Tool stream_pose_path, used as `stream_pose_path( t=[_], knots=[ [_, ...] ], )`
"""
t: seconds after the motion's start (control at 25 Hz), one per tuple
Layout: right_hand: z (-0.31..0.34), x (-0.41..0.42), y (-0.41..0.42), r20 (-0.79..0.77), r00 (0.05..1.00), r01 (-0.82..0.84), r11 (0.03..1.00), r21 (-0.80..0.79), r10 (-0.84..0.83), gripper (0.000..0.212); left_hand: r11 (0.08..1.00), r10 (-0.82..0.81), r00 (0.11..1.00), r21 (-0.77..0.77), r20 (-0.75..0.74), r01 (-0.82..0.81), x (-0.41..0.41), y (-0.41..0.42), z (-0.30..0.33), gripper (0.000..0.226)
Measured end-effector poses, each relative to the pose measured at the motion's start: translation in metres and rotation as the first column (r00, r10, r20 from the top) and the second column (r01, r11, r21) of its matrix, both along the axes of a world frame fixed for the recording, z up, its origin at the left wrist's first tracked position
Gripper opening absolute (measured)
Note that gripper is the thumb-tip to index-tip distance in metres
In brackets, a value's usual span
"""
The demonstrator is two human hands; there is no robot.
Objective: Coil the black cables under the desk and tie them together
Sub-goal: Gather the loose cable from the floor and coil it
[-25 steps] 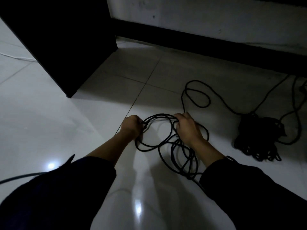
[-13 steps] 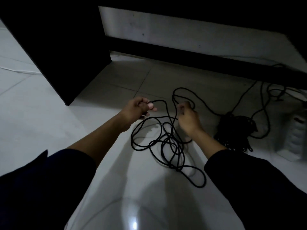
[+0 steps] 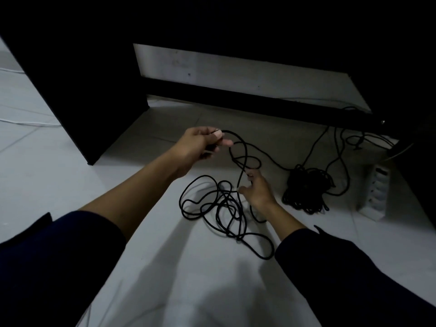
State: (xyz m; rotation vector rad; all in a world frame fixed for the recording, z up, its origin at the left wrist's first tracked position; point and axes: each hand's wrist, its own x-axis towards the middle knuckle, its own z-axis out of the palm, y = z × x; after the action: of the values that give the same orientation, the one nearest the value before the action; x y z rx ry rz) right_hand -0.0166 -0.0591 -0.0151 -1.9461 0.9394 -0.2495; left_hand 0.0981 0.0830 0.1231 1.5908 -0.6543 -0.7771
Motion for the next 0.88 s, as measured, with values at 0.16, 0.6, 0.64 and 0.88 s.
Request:
stream_pose_path(
  t=[0.16, 0.6, 0.64, 0.88],
  knots=[
    [0.012, 0.006, 0.004, 0.212, 0.977, -0.004, 0.999, 0.039, -0.004, 0.014, 1.000, 0.026, 1.000, -0.012, 0.005, -0.026, 0.005, -0.003, 0.005, 0.013],
    [0.120, -0.016, -0.013, 0.496, 0.868, 0.017, 1.000, -0.004, -0.013, 0.013, 0.981, -0.186, 0.980, 0.072, 0.071, 0.181, -0.019, -0.004, 0.011, 0.021],
    [0.130, -0.019, -0.013, 0.520, 0.854, 0.041, 0.999, -0.007, -0.031, 0.012, 0.985, -0.173, 0.983, 0.031, 0.053, 0.172, -0.023, -0.009, 0.015, 0.021],
    [0.170, -0.040, -0.010, 0.599, 0.793, 0.034, 0.989, 0.142, -0.113, 0.029, 0.993, -0.050, 0.994, -0.098, 0.099, 0.060, -0.045, -0.030, 0.030, 0.030]
  ],
)
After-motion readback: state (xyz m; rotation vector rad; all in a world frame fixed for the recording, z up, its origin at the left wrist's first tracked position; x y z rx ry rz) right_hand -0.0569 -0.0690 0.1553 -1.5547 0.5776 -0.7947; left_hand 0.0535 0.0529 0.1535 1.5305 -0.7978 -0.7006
